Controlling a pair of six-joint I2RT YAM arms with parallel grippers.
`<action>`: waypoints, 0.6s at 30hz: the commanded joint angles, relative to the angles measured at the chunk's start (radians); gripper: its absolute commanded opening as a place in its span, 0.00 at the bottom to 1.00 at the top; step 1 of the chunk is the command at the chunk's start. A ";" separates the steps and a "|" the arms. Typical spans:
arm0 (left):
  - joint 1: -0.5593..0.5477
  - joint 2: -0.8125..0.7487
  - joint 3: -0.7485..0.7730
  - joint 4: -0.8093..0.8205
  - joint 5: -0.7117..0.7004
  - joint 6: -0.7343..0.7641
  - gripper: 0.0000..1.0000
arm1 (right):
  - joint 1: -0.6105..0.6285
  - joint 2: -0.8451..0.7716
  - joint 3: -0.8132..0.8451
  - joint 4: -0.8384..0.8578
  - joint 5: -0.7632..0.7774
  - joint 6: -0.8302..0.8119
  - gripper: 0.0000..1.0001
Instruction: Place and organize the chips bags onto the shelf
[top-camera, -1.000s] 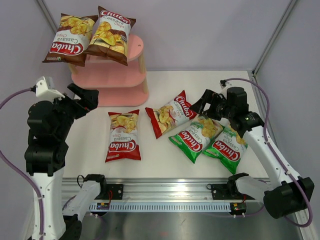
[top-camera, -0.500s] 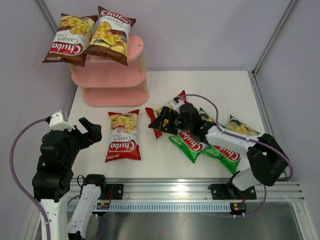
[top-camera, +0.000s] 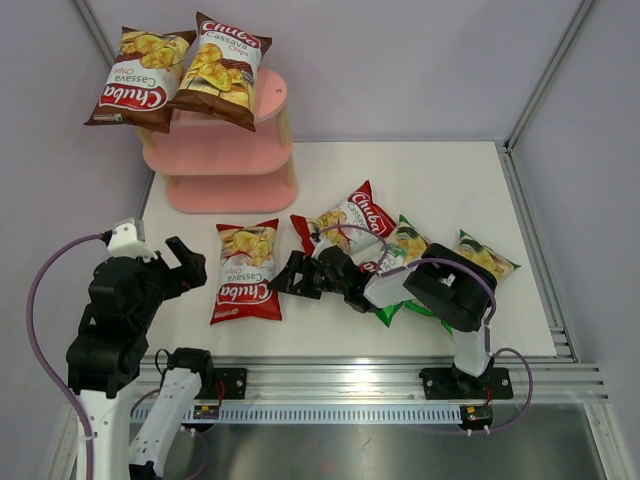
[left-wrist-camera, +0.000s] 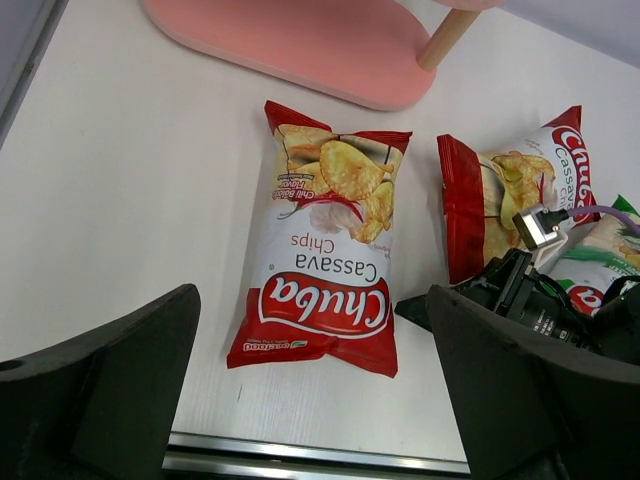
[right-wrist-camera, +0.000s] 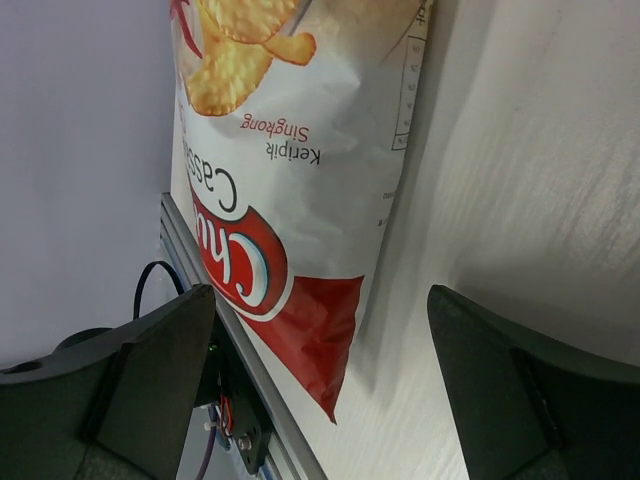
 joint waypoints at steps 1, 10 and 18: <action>-0.010 0.015 0.019 0.027 -0.028 0.028 0.99 | 0.014 0.035 0.021 0.161 0.013 -0.009 0.94; -0.046 0.026 0.027 0.032 -0.063 0.038 0.99 | 0.027 0.210 0.062 0.304 -0.110 0.072 0.81; -0.066 0.034 0.022 0.036 -0.058 0.042 0.99 | 0.033 0.210 0.075 0.332 -0.111 0.062 0.44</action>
